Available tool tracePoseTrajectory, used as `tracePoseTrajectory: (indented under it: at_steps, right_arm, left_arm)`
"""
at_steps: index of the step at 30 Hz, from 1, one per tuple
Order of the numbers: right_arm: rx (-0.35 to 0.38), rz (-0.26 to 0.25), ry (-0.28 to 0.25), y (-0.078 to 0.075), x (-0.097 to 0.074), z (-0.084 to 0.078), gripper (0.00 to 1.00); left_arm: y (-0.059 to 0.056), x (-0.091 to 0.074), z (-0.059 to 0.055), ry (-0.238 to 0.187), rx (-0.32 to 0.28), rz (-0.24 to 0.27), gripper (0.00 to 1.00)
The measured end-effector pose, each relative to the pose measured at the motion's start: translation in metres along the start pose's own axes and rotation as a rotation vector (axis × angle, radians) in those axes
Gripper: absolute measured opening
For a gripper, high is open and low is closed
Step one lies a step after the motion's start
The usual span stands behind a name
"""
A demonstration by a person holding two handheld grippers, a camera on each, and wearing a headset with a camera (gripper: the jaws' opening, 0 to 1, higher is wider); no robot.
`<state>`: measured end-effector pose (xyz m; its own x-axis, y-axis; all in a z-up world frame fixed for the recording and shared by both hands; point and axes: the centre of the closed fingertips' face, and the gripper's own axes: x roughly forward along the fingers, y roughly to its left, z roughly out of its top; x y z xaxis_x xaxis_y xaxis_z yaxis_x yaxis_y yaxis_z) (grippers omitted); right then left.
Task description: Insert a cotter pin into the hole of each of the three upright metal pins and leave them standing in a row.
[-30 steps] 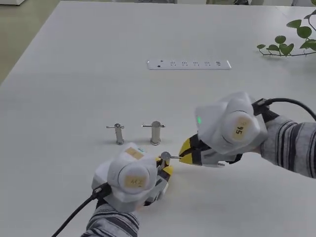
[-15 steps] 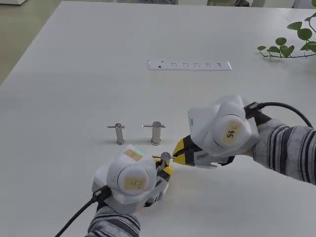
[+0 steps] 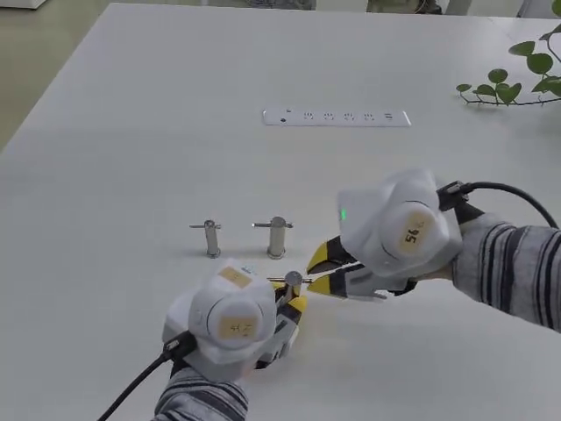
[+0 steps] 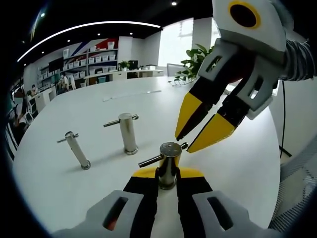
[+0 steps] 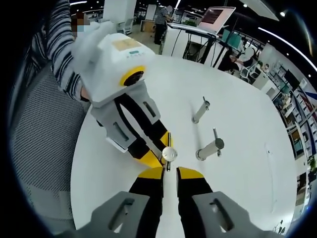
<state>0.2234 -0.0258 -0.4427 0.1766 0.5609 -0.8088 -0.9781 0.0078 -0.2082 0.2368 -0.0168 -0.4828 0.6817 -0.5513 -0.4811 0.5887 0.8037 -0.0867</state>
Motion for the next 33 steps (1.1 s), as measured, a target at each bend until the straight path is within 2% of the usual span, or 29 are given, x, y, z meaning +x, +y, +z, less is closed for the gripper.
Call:
tracePoseTrajectory:
  at_steps: [6, 24, 31, 33]
  right_arm:
    - [0.055, 0.020, -0.021, 0.0028, -0.0017, 0.0001, 0.00]
    - [0.019, 0.018, -0.021, 0.0024, 0.0011, 0.0046, 0.00]
    - [0.010, 0.014, -0.012, 0.0024, 0.0028, 0.0026, 0.00]
    - [0.016, 0.010, -0.009, 0.0017, 0.0035, 0.0019, 0.03]
  left_arm:
    - [0.0001, 0.0002, 0.0001, 0.002, -0.002, 0.000, 0.10]
    - [0.0004, 0.0004, -0.0001, 0.006, -0.020, 0.003, 0.10]
    - [0.0004, 0.0001, -0.0005, 0.010, -0.010, -0.002, 0.11]
    - [0.0004, -0.0005, -0.0006, 0.011, -0.006, -0.002, 0.11]
